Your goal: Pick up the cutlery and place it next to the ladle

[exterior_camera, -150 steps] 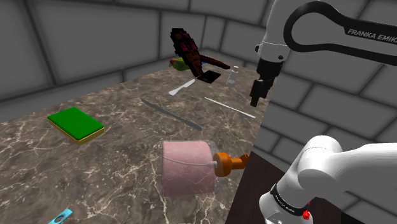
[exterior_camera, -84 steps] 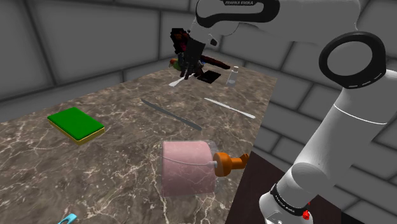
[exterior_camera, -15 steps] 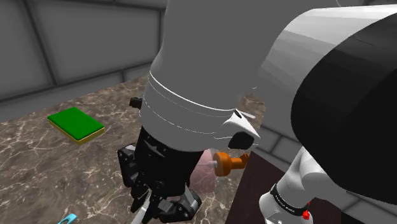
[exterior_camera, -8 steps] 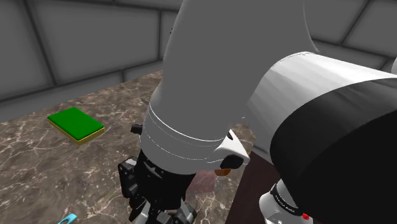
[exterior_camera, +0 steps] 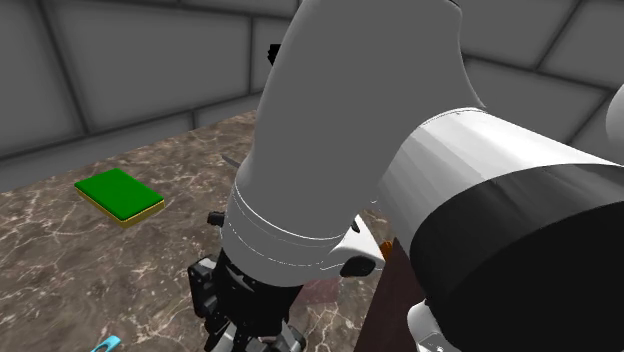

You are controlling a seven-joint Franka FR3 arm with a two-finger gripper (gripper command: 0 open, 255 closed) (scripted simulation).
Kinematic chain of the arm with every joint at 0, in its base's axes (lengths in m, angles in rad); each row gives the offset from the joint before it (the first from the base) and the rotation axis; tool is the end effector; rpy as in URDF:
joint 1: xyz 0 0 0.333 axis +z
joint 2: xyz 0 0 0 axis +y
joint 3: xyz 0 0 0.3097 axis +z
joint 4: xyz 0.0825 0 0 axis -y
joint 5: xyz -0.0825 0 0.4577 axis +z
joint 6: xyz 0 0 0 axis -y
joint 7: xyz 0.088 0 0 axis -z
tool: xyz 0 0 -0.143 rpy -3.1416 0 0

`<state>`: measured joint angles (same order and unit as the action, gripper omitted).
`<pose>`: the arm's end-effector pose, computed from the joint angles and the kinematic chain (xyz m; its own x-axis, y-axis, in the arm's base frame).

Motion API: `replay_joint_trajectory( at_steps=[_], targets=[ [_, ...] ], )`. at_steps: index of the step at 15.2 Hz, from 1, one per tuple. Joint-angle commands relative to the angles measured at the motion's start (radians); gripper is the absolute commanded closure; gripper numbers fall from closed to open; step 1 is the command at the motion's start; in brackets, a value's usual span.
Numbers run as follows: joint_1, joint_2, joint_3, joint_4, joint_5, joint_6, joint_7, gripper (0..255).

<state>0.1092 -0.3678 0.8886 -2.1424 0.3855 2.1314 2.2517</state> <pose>0.2816 0.5182 0.4542 0.1592 -0.9639 -0.2133 -0.9823 -0.1331 -0.1320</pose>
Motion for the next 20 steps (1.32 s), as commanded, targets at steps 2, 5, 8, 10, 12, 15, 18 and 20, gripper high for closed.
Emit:
replay_joint_trajectory(
  at_steps=[2,5,8,10,12,15,18,20],
  targets=[
    [0.001,0.003,0.002,-0.007,0.000,-0.003,0.001,255],
    [-0.001,0.006,0.004,-0.003,-0.003,-0.004,0.003,0],
    [0.001,0.003,0.002,-0.007,0.000,-0.003,0.001,0],
    [0.012,-0.032,-0.036,0.030,0.011,-0.075,-0.010,0],
    [0.020,-0.056,-0.067,0.067,0.015,-0.137,-0.015,0],
    [0.020,-0.056,-0.067,0.067,0.015,-0.137,-0.015,0],
    [0.020,-0.056,-0.067,0.067,0.015,-0.137,-0.015,0],
    [0.020,-0.056,-0.067,0.067,0.015,-0.137,-0.015,0]
  ],
)
